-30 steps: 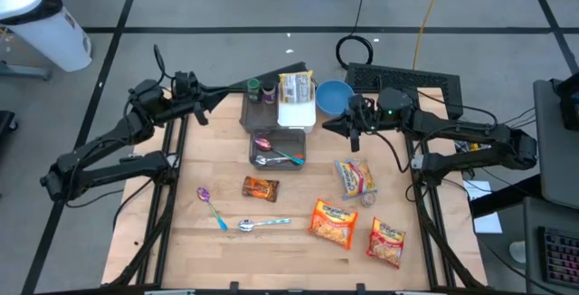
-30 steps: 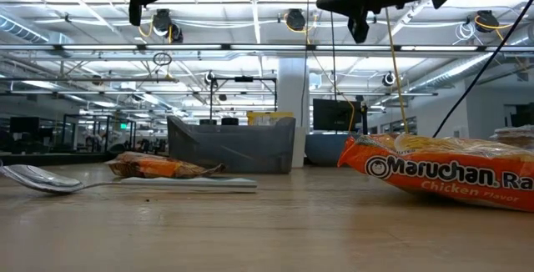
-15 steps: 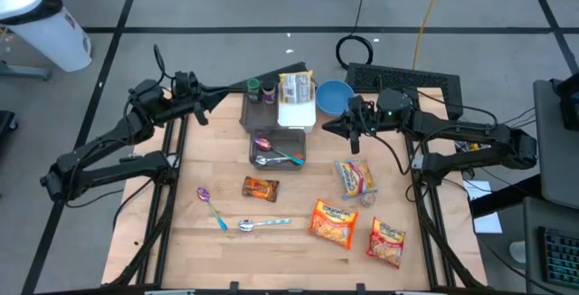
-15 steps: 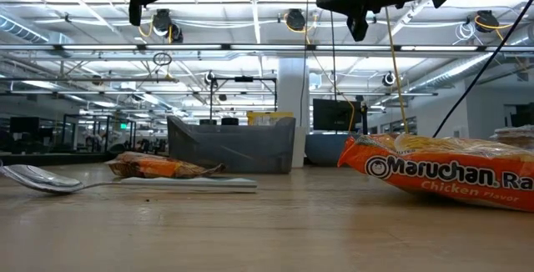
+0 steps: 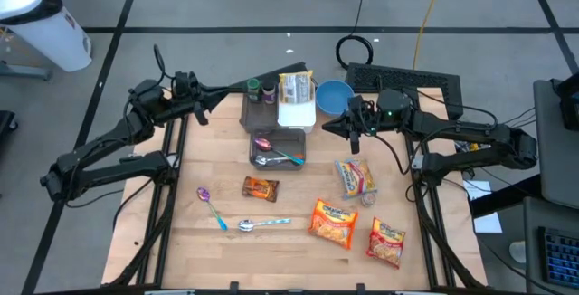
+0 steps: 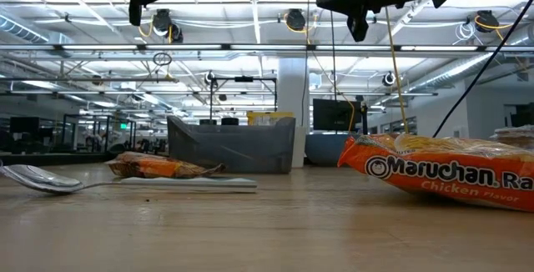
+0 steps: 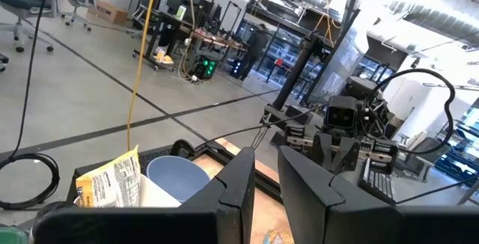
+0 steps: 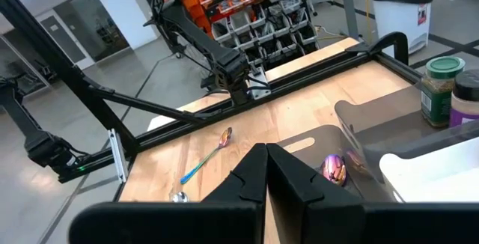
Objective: Pick & Place Food Item
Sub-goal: Put the orange noodle pack into the white bin
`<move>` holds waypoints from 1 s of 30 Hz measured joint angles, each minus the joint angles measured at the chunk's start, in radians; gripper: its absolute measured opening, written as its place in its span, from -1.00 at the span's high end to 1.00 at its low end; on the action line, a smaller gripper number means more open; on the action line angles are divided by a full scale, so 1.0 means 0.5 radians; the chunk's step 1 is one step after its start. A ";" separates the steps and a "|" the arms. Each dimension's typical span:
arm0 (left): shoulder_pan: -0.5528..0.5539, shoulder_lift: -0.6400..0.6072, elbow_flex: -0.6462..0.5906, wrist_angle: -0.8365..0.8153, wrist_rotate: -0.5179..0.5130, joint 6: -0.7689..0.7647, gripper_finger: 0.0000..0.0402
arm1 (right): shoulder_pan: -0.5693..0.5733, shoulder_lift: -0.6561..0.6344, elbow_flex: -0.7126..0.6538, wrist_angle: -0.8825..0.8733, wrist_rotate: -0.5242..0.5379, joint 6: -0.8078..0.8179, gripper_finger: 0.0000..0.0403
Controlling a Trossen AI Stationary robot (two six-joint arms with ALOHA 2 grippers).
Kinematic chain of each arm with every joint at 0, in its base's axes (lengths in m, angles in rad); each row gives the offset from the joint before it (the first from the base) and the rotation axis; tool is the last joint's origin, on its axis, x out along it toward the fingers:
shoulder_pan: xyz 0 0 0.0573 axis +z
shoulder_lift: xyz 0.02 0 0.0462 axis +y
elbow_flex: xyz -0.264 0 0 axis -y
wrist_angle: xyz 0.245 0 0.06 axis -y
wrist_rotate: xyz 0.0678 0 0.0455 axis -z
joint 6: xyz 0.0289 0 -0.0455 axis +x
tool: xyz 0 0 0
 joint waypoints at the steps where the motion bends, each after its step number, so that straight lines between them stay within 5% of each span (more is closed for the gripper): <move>1: 0.000 0.000 0.000 0.000 0.000 0.000 0.68 | 0.000 0.000 0.000 0.000 0.001 0.000 0.98; 30: 0.000 0.001 0.000 0.000 0.000 0.000 0.68 | 0.036 0.010 0.000 0.001 0.106 0.067 0.96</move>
